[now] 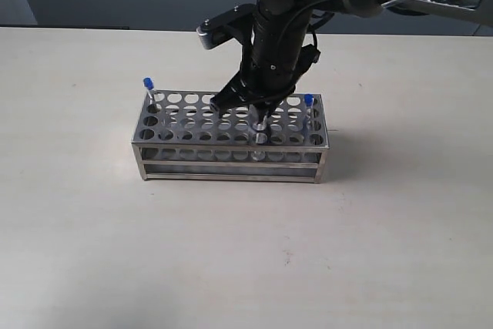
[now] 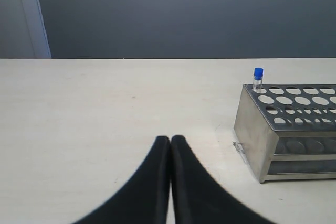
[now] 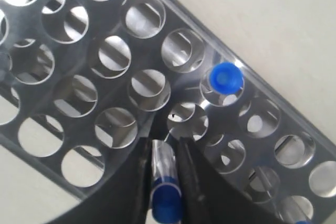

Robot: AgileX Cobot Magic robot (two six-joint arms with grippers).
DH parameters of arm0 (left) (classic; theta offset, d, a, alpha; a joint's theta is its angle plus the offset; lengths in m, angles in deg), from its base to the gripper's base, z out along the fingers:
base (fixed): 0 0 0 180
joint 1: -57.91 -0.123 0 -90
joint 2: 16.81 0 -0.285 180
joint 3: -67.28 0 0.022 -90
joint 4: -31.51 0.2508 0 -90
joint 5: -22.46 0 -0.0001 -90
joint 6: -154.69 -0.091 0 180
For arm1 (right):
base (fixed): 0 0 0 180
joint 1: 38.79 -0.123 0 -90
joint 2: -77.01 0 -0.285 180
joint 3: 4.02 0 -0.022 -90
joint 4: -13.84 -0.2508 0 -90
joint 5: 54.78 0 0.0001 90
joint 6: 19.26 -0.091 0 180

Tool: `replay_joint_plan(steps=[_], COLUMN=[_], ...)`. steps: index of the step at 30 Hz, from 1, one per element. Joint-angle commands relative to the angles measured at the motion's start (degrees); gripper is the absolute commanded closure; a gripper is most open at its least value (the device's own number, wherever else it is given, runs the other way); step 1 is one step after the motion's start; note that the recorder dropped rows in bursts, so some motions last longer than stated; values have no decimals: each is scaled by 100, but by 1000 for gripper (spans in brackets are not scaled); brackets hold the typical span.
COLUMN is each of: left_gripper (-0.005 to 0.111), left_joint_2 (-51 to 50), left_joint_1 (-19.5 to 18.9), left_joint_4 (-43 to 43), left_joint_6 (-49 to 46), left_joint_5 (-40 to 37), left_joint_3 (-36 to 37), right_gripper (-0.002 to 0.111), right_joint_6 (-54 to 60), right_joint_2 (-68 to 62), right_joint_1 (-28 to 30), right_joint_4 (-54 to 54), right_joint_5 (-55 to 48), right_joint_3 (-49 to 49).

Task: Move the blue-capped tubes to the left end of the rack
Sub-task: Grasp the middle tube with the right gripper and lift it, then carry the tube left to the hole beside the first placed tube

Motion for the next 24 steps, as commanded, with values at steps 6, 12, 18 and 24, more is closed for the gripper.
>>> replay_joint_plan(steps=[6, 12, 18, 24], left_gripper=[106, 106, 106, 106], left_joint_2=[-32, -32, -32, -32], left_joint_1=[36, 36, 36, 36], left_joint_4=[12, 12, 12, 12], left_joint_6=[-3, -3, -3, -3], left_joint_5=[39, 39, 39, 39], left_joint_3=[-30, -30, -30, -30], right_gripper=[108, 108, 108, 108], right_joint_6=[31, 31, 31, 31], right_joint_2=[123, 660, 1066, 1323], right_joint_1=[38, 27, 27, 27], right_joint_4=[441, 777, 777, 743], right_joint_5=[-438, -329, -363, -375], right_joint_3=[28, 28, 28, 17])
